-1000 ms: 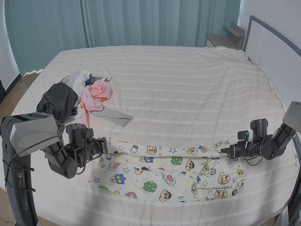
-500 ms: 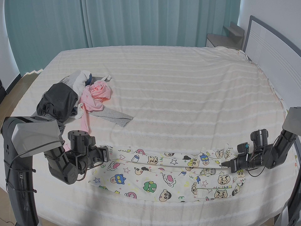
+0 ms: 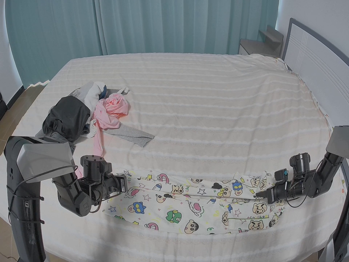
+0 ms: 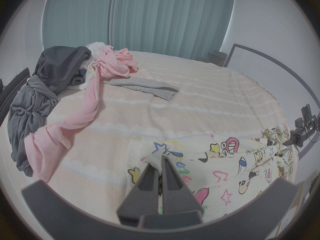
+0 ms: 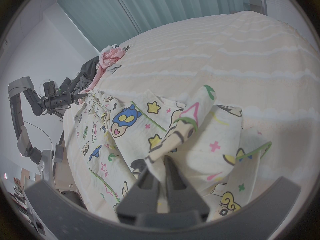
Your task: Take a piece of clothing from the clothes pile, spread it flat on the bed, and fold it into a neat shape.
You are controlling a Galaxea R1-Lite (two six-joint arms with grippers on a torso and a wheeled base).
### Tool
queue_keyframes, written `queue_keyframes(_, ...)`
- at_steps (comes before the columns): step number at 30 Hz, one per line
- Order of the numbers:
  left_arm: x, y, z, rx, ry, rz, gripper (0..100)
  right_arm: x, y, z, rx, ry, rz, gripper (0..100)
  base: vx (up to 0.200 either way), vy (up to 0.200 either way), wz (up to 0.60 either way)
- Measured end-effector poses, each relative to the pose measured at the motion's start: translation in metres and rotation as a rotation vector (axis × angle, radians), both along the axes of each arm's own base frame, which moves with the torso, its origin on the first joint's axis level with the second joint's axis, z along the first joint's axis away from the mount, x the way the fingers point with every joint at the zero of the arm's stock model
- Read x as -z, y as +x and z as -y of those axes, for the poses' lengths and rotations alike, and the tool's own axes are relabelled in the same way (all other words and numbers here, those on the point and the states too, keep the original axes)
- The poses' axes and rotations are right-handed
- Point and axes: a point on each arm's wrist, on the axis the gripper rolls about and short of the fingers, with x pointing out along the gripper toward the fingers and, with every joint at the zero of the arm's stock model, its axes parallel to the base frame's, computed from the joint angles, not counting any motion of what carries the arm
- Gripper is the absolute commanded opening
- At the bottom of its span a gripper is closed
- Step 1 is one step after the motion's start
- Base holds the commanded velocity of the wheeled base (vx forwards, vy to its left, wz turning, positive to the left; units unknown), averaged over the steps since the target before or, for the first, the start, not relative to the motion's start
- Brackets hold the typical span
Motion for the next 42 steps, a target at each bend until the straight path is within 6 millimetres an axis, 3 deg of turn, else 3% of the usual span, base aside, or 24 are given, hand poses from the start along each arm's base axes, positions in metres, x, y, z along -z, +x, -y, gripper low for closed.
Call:
queue_keyframes(1,0.001,0.0,0.0,0.0,0.001,-0.002,100,0.0,0.0,0.0,0.001,0.0,-0.002,100,0.0,0.0,0.0)
queue_keyframes(8,0.004,-0.003,0.0,0.002,-0.002,-0.006,100,0.002,-0.003,0.002,0.01,0.002,-0.014,100,0.0,0.0,0.0)
queue_keyframes(21,-0.001,-0.013,-0.003,-0.004,-0.055,0.19,100,-0.001,0.001,0.02,0.106,-0.034,0.019,100,0.0,0.0,0.0)
queue_keyframes(29,0.011,-0.028,-0.012,-0.041,-0.081,0.112,100,-0.011,0.005,0.041,0.182,-0.038,0.095,100,0.0,0.0,0.0)
queue_keyframes(37,-0.006,-0.028,-0.016,-0.142,-0.285,0.115,100,-0.028,0.008,0.051,0.278,0.035,0.117,100,0.0,0.0,0.0)
queue_keyframes(42,-0.022,-0.03,-0.022,-0.221,-0.468,0.114,100,-0.04,0.011,0.045,0.273,0.06,0.149,100,0.0,0.0,0.0)
